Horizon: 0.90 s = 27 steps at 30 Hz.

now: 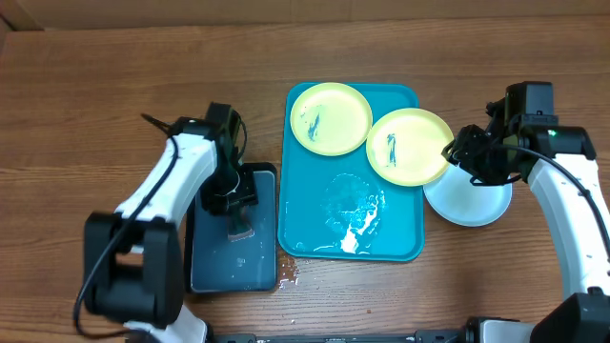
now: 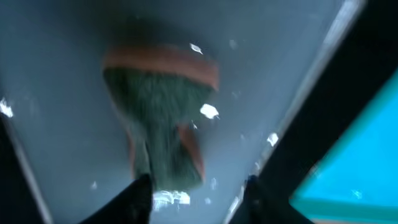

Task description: Clean dirty plates on tray and stack at the side

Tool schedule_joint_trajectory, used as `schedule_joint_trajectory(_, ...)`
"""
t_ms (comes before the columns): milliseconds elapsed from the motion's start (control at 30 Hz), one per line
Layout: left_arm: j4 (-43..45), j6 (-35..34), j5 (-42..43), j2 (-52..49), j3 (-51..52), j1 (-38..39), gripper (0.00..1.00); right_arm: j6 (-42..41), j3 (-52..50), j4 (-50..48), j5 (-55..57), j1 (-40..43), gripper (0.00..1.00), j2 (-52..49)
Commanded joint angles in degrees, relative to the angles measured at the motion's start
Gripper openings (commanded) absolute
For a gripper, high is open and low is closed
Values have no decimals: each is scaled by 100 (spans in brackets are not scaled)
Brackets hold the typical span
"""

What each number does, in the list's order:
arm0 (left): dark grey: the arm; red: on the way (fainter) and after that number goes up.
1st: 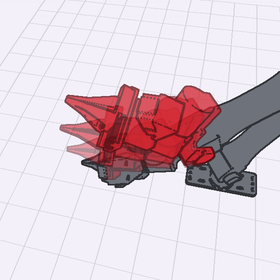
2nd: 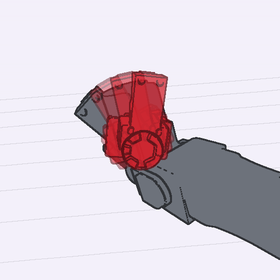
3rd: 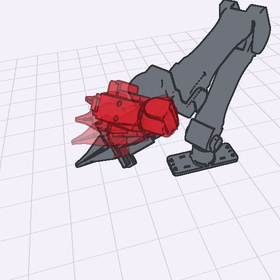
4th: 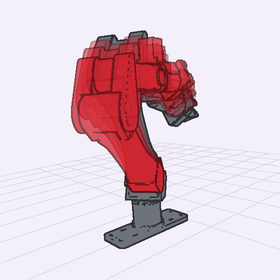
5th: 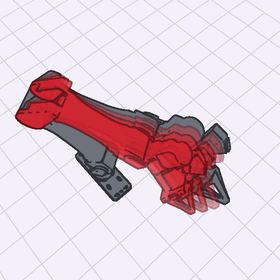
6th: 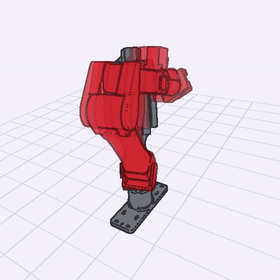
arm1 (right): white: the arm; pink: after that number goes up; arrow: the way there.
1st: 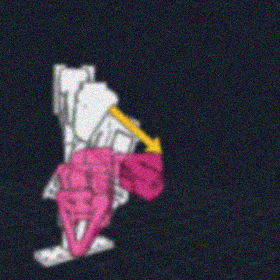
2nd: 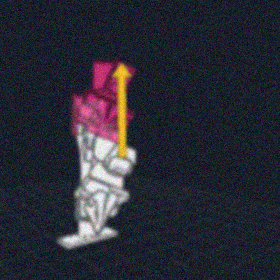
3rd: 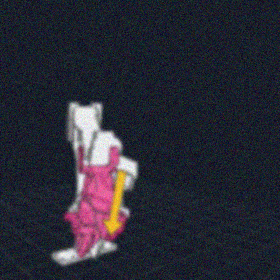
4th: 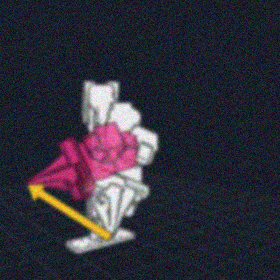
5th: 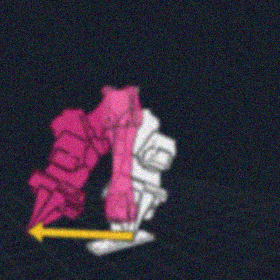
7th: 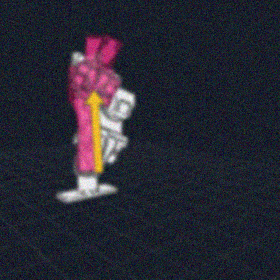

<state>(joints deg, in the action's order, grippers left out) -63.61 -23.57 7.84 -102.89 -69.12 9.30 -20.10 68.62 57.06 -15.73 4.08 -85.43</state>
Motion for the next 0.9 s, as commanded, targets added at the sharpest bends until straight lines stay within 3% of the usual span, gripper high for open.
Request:
schedule_joint_trajectory(0, 267, -140, -372, -420, 28, 11, 35, 44, -2, -90, -42, -26, 48, -42)
schedule_joint_trajectory(100, 278, -138, -415, -691, 28, 11, 39, 44, -2, -240, 57, -26, 48, -90)
schedule_joint_trajectory(267, 164, -131, -584, -763, 28, 11, 59, 63, -2, -378, 278, -26, 50, -382)
schedule_joint_trajectory(467, 31, -83, -570, -713, -133, 13, 58, 107, -2, -874, 280, -26, 50, -1156)
schedule_joint_trajectory(600, -291, -83, -540, -387, -474, 11, 62, 105, -2, -1259, 413, -26, 47, -1676)
schedule_joint_trajectory(767, -627, -44, -525, 481, -767, 11, 76, 105, -2, -1401, 876, -26, 46, -1821)
schedule_joint_trajectory(833, -667, -44, -466, 767, -769, 11, 81, 105, -4, -1423, 933, -26, 42, -1836)
schedule_joint_trajectory(867, -680, -42, -420, 883, -769, 11, 83, 105, -4, -1419, 925, -28, 35, -1849)
